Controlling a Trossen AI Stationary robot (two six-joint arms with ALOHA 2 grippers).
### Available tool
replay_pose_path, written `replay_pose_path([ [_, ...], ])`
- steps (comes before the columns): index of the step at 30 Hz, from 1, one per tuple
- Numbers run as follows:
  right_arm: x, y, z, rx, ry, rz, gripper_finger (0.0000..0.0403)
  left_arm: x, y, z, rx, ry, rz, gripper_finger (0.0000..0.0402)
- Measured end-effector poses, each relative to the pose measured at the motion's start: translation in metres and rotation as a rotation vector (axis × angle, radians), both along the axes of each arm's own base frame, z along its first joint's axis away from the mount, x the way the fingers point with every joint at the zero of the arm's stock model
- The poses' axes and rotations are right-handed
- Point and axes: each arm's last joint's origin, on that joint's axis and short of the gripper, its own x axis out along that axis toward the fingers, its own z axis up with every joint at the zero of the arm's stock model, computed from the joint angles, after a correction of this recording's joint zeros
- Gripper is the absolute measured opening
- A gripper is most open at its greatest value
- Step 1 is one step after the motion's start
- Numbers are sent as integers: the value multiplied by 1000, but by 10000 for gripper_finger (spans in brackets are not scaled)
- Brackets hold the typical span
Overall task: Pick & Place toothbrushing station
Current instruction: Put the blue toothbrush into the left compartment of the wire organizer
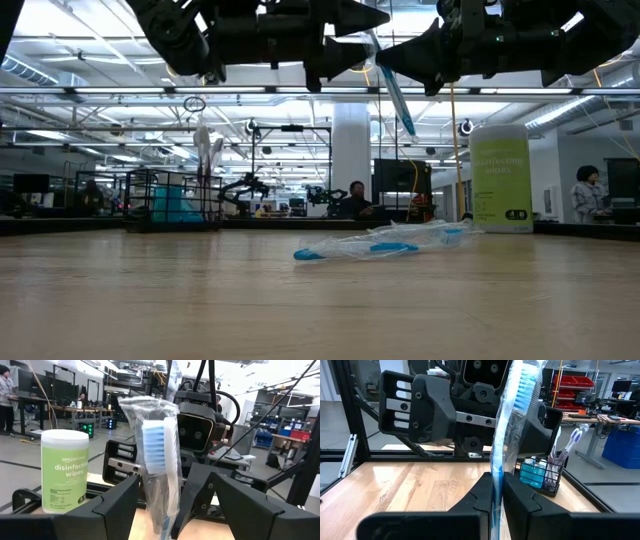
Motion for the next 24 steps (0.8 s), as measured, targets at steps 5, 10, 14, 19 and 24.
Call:
replay_pose_path([
  [5, 0, 0, 0, 0, 0, 0, 18, 2, 0, 1, -6, -3, -1, 231],
  [10, 0, 0, 0, 0, 0, 0, 18, 2, 0, 1, -6, -3, 0, 160],
  [14, 0, 0, 0, 0, 0, 0, 18, 2, 1, 1, -7, -4, 2, 112],
  [19, 0, 0, 0, 0, 0, 0, 18, 2, 1, 1, -7, -3, 2, 71],
  [24, 0, 0, 0, 0, 0, -1, 22, 2, 1, 1, 0, -3, 2, 20],
])
